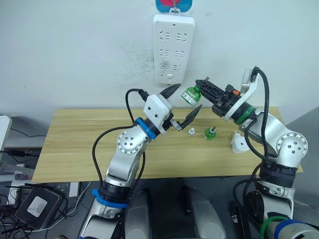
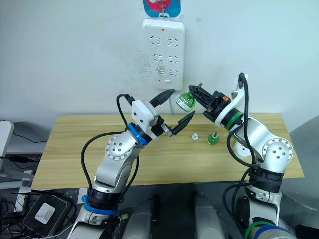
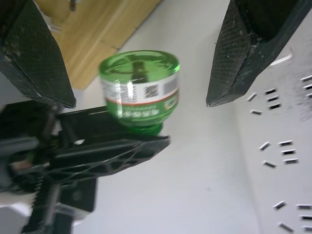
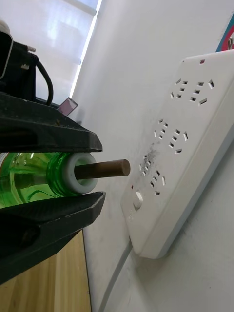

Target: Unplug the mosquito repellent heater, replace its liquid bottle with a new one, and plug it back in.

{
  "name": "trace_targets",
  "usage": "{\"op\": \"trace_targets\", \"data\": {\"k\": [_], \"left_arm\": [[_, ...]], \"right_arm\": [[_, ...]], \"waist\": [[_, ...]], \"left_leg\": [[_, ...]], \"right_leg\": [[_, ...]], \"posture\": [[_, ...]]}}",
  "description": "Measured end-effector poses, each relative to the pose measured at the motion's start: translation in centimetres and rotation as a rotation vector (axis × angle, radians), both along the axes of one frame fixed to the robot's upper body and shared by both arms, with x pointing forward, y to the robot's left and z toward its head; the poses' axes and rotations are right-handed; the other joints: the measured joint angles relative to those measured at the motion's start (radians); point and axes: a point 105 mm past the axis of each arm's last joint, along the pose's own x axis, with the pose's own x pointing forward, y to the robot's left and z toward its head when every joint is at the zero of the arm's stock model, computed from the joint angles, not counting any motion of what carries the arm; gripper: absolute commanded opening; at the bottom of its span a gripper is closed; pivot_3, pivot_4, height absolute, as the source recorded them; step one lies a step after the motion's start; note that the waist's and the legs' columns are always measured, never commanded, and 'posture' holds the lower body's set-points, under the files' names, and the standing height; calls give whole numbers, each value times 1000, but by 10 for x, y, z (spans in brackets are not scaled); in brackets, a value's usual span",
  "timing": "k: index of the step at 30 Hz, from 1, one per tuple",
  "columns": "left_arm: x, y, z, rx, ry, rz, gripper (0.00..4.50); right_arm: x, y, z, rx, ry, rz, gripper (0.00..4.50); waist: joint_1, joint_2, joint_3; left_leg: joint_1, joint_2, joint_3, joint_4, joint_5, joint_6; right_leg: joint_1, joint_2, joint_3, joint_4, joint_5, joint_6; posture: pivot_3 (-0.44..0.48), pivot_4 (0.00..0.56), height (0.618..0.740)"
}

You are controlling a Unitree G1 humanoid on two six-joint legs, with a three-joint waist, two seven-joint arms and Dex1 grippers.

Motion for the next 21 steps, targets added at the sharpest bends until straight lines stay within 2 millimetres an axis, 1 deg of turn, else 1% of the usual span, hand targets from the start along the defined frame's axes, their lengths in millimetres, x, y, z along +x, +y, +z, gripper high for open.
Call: {"op": "trace_targets", "data": {"k": [2, 7, 8, 14, 16, 17, 19, 21], "left_arm": [[2, -1, 3, -16, -3, 9, 3915], [0, -8, 3, -31, -2, -4, 2383], [0, -8, 3, -33, -3, -4, 2255], [0, -9, 4, -40, -3, -7, 2257], [0, -10, 3, -40, -2, -9, 2257], [1, -8, 3, -45, 0, 0, 2257], [3, -5, 3, -46, 3, 12, 2257], [4, -1, 2, -29, 1, 11, 2257]], "right_arm": [[-1, 2, 2, 3, 6, 2, 838], [-4, 3, 7, 14, 7, 0, 838], [-4, 2, 7, 13, 10, -4, 838], [-5, 2, 8, 14, 19, -9, 838], [-6, 3, 7, 4, 17, -6, 1568], [-8, 3, 7, -3, 13, 6, 1791], [-14, 5, 4, -17, 5, 42, 2493], [-20, 2, -2, -97, -11, 73, 3144]], "waist": [[0, 0, 0], [0, 0, -1], [0, 0, -2], [0, 0, -4], [0, 0, -5], [0, 0, -5], [0, 1, -6], [1, 1, -7]], "left_leg": [[0, 0, 0, 0, 0, 0], [0, 0, 0, 0, 0, 0], [0, 0, 0, 0, 0, 0], [0, 0, 0, 0, 0, 0], [0, 0, 0, 0, 0, 0], [0, 0, 0, 0, 0, 0], [0, 0, 0, 0, 0, 0], [0, 0, 0, 1, 0, 0]], "right_leg": [[0, 0, 0, 0, 0, 0], [0, 0, 0, 0, 0, 0], [0, 0, 0, 0, 0, 0], [0, 0, 0, 0, 0, 0], [0, 0, 0, 0, 0, 0], [0, 0, 0, 0, 0, 0], [0, 0, 0, 0, 0, 0], [0, 0, 0, 0, 0, 0]], "posture": [[-139, 264, 740], [-142, 264, 740], [-142, 264, 740], [-142, 264, 740], [-141, 268, 740], [-137, 270, 740], [-139, 269, 740], [-142, 269, 740]]}}
